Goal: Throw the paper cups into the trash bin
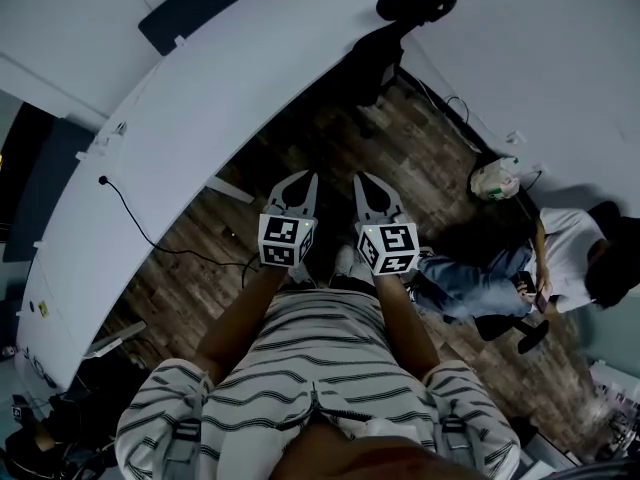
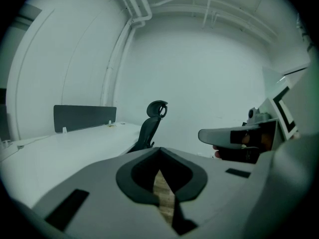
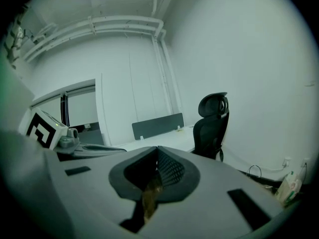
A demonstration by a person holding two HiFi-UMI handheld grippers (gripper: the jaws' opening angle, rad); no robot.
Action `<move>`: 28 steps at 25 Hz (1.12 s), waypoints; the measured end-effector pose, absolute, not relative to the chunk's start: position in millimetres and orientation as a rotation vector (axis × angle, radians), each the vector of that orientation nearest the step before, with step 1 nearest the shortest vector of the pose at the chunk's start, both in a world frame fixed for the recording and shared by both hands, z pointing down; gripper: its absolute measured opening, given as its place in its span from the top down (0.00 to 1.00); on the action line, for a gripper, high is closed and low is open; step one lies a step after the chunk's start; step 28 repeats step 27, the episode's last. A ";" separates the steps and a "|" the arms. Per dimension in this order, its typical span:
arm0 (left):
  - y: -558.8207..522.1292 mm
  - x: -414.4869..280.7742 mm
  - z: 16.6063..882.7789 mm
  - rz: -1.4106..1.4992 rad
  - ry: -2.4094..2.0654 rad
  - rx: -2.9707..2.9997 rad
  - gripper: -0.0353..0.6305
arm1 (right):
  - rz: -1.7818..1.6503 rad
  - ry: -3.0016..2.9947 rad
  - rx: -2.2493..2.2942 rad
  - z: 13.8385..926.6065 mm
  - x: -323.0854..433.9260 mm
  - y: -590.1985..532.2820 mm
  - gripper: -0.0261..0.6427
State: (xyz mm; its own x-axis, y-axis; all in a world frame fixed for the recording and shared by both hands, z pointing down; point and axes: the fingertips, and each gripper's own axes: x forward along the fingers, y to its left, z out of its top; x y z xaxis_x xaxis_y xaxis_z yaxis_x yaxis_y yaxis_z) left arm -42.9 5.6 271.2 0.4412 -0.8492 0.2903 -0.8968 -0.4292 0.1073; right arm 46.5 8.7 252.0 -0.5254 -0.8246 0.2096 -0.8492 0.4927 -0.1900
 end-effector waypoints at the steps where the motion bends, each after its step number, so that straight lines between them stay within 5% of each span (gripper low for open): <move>1: 6.0 -43.3 267.4 0.275 -1.518 2.455 0.91 | 0.407 -2.640 1.482 248.6 45.8 8.8 0.94; 28: -16.3 -58.1 210.5 0.161 -1.591 2.584 0.91 | 0.219 -2.790 1.495 190.3 28.8 -17.6 0.94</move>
